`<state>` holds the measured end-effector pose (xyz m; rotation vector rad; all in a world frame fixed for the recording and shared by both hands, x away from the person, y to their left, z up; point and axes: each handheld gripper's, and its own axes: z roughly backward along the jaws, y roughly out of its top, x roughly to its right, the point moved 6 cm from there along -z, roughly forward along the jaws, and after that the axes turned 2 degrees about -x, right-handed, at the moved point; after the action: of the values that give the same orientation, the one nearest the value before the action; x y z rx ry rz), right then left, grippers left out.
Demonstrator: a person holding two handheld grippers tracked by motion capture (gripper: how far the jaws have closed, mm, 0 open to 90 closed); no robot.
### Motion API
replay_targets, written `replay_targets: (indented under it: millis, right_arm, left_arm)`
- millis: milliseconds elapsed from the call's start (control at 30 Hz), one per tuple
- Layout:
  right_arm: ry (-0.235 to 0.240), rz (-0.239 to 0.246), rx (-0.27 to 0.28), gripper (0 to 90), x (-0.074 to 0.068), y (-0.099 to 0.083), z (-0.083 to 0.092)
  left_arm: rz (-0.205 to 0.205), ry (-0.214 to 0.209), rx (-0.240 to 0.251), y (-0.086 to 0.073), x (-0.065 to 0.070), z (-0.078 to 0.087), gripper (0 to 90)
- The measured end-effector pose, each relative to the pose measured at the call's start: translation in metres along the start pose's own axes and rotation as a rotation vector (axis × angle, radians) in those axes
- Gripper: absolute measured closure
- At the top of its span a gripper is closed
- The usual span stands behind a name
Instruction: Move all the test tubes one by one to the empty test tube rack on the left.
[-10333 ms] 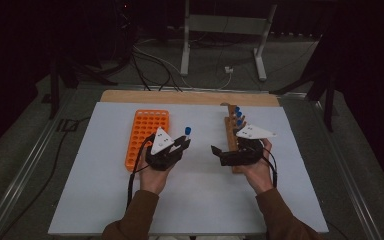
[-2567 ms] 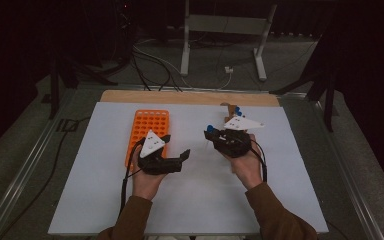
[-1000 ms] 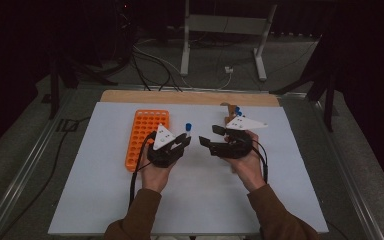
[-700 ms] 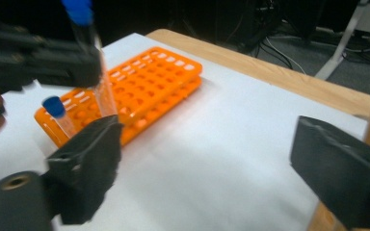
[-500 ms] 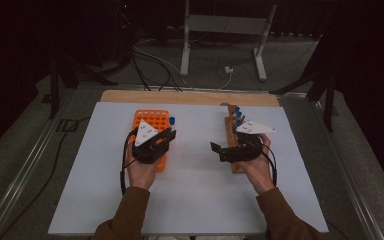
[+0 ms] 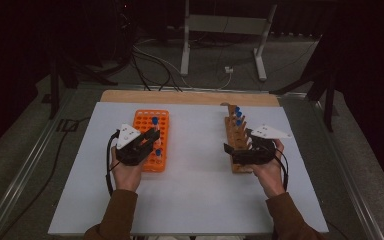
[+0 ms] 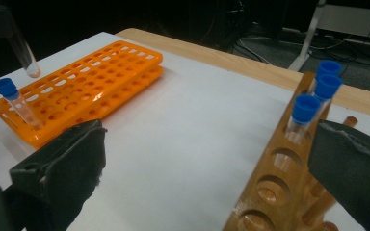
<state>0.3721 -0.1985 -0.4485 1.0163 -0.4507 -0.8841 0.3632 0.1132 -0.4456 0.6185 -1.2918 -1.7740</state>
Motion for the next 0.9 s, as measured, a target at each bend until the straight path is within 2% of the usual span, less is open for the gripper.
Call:
replay_targets:
  millis: [300,900]
  right_arm:
    - [-0.010,-0.018,0.008,0.0,0.007,-0.007,0.006]
    - [-0.023,-0.018,0.013,0.0,0.008,-0.014,0.009]
  left_arm:
    - [0.011,-0.003,-0.004,-0.013,-0.008,0.009,78.4]
    - [0.011,-0.015,-0.049,-0.043,-0.007,0.011,78.4]
